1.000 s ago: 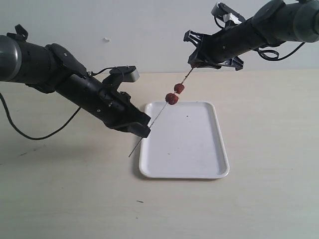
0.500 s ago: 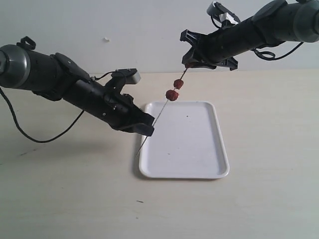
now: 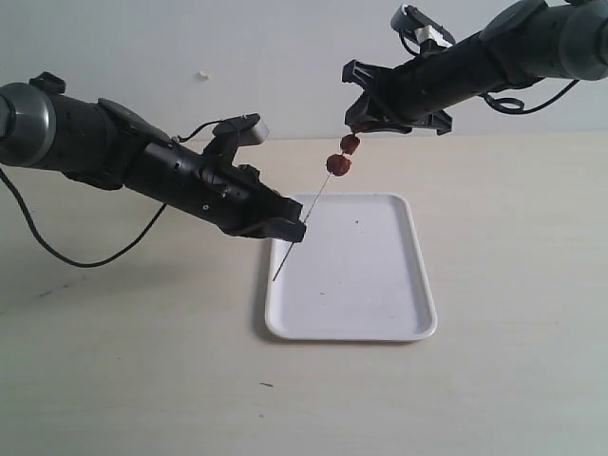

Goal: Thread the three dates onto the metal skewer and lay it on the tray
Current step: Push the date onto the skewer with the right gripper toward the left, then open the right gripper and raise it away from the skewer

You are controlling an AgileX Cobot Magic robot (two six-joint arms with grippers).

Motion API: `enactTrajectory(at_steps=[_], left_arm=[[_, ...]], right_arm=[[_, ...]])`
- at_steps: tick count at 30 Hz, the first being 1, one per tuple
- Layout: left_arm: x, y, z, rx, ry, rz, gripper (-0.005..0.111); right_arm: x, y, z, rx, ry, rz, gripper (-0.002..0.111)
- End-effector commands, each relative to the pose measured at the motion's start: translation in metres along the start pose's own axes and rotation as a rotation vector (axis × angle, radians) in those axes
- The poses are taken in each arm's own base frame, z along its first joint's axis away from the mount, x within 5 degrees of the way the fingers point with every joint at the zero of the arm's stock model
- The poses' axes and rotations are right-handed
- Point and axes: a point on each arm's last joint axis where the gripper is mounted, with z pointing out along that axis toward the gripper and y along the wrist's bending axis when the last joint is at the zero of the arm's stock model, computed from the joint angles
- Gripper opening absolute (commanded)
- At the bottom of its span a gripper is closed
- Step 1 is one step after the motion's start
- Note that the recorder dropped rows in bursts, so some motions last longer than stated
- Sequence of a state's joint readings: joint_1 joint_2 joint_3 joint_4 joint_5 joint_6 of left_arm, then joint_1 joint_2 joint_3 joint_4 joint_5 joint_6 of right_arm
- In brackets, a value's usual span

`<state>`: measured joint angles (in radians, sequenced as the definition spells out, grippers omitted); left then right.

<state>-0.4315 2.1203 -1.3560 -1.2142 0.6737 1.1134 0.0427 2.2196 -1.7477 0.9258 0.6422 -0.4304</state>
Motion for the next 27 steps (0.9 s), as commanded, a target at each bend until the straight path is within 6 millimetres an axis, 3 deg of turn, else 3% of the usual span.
enactTrajectory(at_steps=[1, 9, 13, 21, 27], left_arm=[[-0.007, -0.003, -0.004, 0.002, -0.042, -0.006, 0.0], [-0.008, 0.0, -0.006, -0.004, -0.046, -0.007, 0.0], [-0.009, 0.01, -0.013, -0.012, -0.056, -0.034, 0.0], [-0.005, 0.011, -0.021, 0.091, -0.019, -0.124, 0.0], [0.003, 0.002, -0.02, 0.201, 0.006, -0.207, 0.0]], right_arm=[[-0.001, 0.005, -0.002, -0.007, 0.004, -0.028, 0.028], [-0.002, 0.005, -0.003, -0.005, -0.002, -0.052, 0.06], [-0.006, 0.006, -0.008, 0.008, -0.034, -0.096, 0.068], [-0.017, 0.02, -0.033, 0.05, -0.074, -0.212, 0.068], [-0.023, 0.041, -0.071, 0.097, -0.092, -0.369, 0.051]])
